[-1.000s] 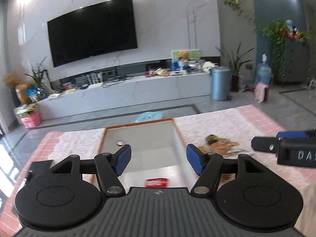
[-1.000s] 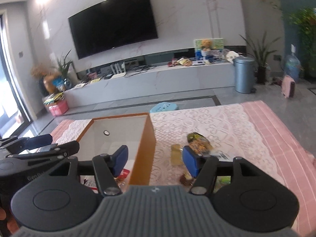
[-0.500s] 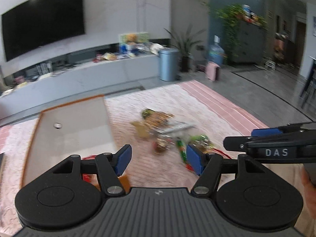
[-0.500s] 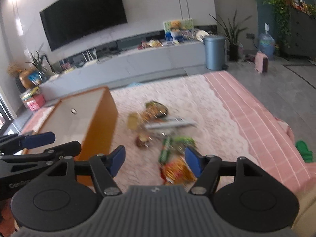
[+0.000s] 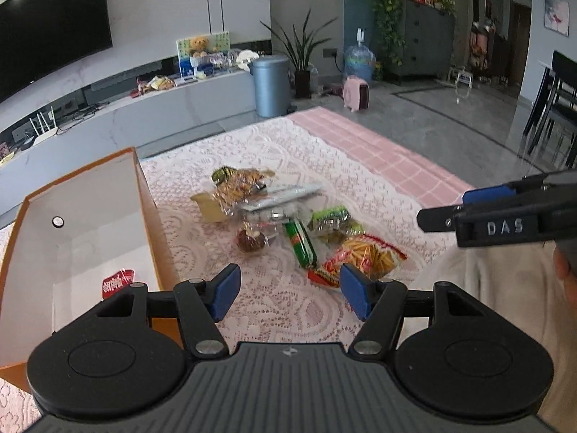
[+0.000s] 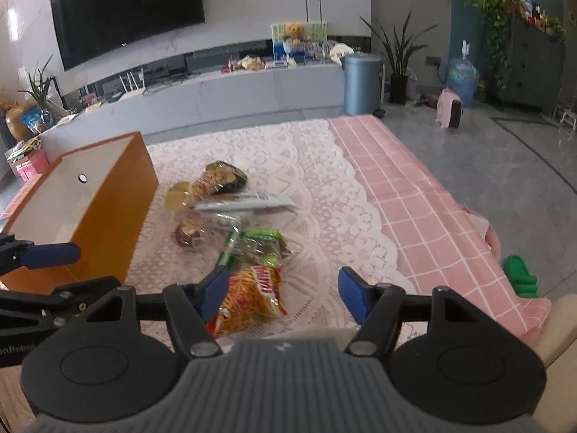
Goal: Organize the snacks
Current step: 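Move both tools back over the remaining snack pile, then grasp the orange 'Mimi' chip bag with the right tool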
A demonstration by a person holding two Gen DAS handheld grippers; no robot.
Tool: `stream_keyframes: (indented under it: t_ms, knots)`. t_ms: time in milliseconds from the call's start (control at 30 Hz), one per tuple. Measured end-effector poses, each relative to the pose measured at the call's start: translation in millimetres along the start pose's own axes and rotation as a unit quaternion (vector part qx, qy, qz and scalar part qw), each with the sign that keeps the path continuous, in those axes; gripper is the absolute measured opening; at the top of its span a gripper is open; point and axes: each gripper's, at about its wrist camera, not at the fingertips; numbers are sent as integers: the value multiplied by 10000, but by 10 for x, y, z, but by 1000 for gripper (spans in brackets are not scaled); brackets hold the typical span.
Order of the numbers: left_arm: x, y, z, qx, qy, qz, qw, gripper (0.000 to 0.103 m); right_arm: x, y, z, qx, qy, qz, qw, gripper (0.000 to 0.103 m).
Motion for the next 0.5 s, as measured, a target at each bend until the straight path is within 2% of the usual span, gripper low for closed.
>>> stream_keyframes:
  t_ms: [133, 400, 500]
  knots:
    - [-132, -31, -27, -48, -33, 140, 9999, 75, -177, -2, -121, -145, -59, 257, 9995, 65]
    - [-365, 22, -47, -83, -174, 336, 9993, 75, -466, 113, -141, -253, 351, 712, 9965, 63]
    - [-437, 32, -64, -202, -125, 411, 9989, 75, -585, 163, -94, -285, 456, 949, 9940, 68]
Point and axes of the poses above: each gripper's, at about its wrist camera, not at the fingertips, and x roughly against the way its jaws point, z to its left, y to its top, and after that the axes turned 4 degrees about -x, right-handed
